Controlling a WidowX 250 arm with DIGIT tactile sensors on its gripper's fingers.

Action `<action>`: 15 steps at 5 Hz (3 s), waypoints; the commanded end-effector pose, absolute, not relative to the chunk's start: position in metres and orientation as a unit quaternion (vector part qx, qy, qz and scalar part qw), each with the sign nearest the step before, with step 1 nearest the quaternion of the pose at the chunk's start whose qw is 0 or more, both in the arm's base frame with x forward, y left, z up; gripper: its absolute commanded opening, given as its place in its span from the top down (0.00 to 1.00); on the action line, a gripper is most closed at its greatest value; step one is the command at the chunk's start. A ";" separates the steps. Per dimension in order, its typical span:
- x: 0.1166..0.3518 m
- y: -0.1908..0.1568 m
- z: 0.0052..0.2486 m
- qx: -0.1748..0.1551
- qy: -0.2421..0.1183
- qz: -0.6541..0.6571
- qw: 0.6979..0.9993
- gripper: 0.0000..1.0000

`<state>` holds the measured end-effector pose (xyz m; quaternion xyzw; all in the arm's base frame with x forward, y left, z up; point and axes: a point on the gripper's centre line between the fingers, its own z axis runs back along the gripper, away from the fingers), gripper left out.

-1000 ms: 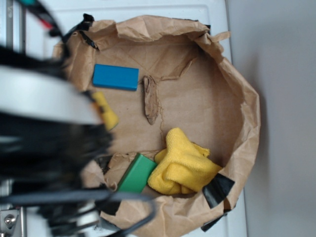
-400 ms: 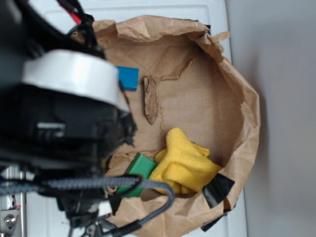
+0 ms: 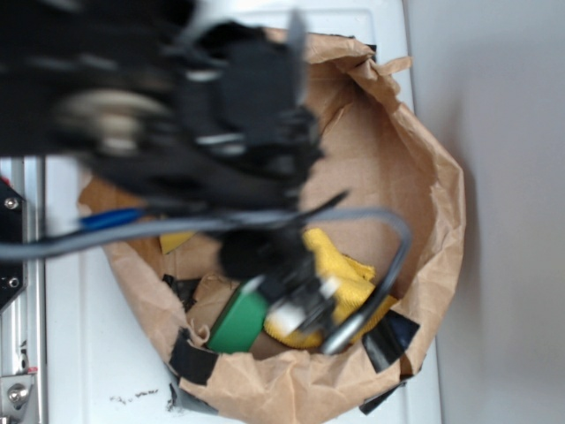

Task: Grab the wood chip.

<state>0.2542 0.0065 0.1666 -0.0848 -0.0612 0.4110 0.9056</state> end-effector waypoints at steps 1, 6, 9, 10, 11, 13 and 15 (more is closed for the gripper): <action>0.254 0.029 0.163 -0.006 -0.068 0.501 0.863 0.00; 0.284 0.042 0.100 0.002 -0.068 0.604 0.794 0.00; 0.300 0.055 0.097 -0.019 -0.077 0.600 0.796 0.00; 0.298 0.060 0.101 -0.018 -0.073 0.597 0.798 0.00; 0.292 0.069 0.100 -0.006 -0.068 0.607 0.792 0.00; 0.268 0.078 0.092 -0.018 -0.089 0.594 0.799 0.00; 0.252 0.064 0.098 -0.010 -0.084 0.601 0.795 0.00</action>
